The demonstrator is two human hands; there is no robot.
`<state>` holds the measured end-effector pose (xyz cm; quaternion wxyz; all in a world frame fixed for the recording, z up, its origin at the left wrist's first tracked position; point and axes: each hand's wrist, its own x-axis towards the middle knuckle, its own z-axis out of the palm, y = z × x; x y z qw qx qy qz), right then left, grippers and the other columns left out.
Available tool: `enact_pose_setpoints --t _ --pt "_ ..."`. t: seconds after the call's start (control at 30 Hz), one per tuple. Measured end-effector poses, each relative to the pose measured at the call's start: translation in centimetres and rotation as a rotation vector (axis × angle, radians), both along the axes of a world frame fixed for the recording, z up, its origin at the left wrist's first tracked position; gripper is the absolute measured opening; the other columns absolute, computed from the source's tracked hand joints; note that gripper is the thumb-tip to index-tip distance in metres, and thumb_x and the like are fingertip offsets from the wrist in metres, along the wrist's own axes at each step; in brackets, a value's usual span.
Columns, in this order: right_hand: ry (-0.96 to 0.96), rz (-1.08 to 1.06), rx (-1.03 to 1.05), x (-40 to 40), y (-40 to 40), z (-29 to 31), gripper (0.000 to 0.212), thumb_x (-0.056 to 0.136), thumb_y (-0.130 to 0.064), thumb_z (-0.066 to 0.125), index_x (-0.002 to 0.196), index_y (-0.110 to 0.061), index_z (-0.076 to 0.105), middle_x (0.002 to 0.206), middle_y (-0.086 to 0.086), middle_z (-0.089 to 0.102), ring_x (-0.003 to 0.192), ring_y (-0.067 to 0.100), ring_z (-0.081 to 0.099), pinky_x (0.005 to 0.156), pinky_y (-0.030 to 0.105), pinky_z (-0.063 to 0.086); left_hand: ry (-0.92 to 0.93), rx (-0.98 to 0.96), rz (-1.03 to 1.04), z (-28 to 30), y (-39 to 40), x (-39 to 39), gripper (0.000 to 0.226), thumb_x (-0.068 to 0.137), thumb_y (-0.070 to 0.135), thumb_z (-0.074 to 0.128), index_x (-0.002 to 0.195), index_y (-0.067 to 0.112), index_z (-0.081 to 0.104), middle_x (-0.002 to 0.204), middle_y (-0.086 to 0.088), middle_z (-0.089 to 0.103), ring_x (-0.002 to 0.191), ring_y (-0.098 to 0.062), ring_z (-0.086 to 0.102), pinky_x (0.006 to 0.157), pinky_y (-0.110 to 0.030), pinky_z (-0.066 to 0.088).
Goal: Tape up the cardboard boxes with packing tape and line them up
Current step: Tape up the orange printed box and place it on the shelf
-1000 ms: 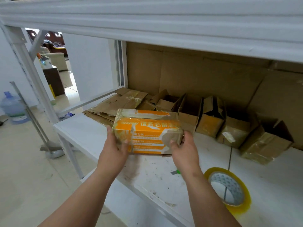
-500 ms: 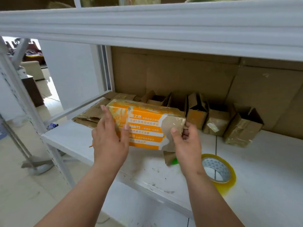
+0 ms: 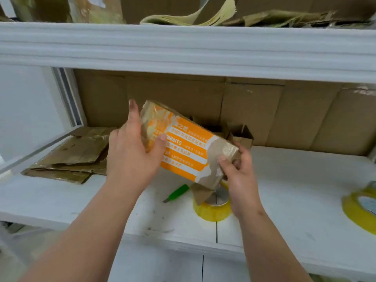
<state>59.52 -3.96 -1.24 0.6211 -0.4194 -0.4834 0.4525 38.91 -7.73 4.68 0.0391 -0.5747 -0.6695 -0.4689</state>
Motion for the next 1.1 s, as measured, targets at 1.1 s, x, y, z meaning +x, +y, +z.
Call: enact_pose_setpoints --t 1.1 --pt "0.106 -0.287 -0.575 27.6 5.0 -5.3 0.029 0.099 -0.05 0.05 0.108 -0.022 0.049 0.103 0.011 0.057 0.069 0.031 0.061 0.058 0.035 0.058 -0.696 -0.8 -0.546 -9.9 8.4 28.7 0.055 0.097 0.056 0.047 0.148 0.045 0.03 0.138 0.011 0.055 0.117 -0.014 0.058 0.106 -0.043 0.044"
